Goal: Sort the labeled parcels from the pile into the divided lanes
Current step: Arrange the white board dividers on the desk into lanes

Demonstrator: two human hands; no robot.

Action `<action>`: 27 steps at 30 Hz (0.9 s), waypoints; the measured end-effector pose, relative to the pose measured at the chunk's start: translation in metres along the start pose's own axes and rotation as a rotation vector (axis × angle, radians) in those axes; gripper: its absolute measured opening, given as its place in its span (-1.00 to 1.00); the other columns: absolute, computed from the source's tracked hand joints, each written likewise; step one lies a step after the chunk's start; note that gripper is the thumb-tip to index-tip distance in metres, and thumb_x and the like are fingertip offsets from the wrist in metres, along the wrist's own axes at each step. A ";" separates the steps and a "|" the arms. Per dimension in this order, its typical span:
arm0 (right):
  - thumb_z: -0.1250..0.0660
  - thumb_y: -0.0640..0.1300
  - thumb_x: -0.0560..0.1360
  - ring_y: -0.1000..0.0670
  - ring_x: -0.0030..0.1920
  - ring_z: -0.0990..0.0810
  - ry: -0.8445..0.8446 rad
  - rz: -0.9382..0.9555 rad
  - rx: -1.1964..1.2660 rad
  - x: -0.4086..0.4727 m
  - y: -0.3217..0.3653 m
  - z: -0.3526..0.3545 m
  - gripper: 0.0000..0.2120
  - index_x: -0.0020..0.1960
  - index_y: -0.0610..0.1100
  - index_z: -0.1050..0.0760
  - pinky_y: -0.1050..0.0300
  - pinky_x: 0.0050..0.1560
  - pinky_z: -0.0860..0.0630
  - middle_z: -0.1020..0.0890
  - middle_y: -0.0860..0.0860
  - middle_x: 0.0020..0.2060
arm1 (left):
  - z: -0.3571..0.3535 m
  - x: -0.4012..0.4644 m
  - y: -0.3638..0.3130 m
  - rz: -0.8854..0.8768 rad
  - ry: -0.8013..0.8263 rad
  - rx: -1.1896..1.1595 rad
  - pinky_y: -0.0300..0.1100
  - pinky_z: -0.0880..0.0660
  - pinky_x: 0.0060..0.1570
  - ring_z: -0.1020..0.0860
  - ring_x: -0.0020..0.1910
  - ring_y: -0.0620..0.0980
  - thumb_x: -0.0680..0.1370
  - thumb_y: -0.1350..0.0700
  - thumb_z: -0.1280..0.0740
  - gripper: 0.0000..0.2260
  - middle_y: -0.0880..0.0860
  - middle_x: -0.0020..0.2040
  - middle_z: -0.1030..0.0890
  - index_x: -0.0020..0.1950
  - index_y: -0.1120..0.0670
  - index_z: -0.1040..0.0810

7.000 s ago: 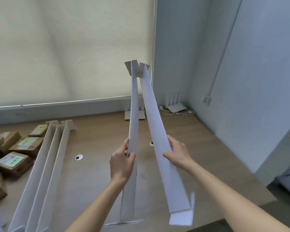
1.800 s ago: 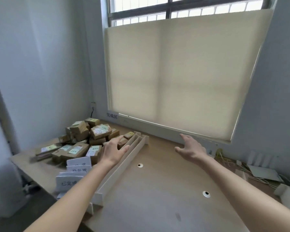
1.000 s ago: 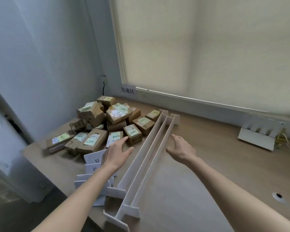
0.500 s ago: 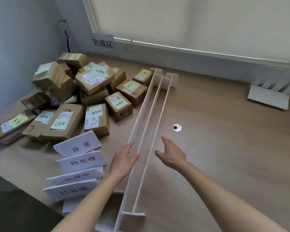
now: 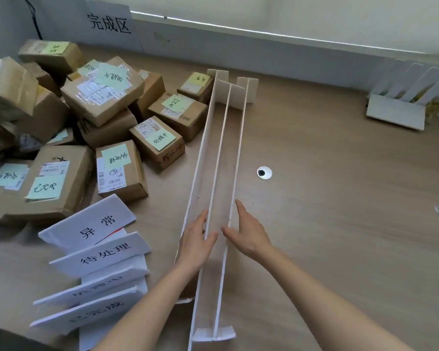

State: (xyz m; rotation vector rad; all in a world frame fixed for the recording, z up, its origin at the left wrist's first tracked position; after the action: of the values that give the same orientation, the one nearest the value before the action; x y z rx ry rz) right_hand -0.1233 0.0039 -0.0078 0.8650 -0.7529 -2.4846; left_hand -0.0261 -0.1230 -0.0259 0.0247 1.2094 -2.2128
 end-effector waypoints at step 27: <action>-0.29 -0.12 0.41 0.13 0.05 -0.60 -0.182 -0.007 0.284 -0.049 -0.014 0.026 -0.44 0.35 0.27 -0.36 0.03 0.01 -0.61 -0.64 0.28 0.01 | 0.001 -0.032 -0.026 0.008 -0.098 -0.243 -0.05 -0.62 0.03 -0.62 0.01 -0.17 0.54 0.11 -0.31 -0.51 -0.19 0.15 -0.63 0.44 -0.23 -0.43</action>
State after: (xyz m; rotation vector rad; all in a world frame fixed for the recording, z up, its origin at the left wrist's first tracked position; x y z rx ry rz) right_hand -0.1073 0.0495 0.0225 0.7397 -1.1888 -2.5245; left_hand -0.0133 -0.0980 0.0034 -0.1742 1.4105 -2.0212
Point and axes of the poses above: each hand's wrist, its own x-axis towards the middle knuckle, its own z-axis out of the back of the hand, y = z × x, the point moved 4 cm from there along x, towards the middle knuckle
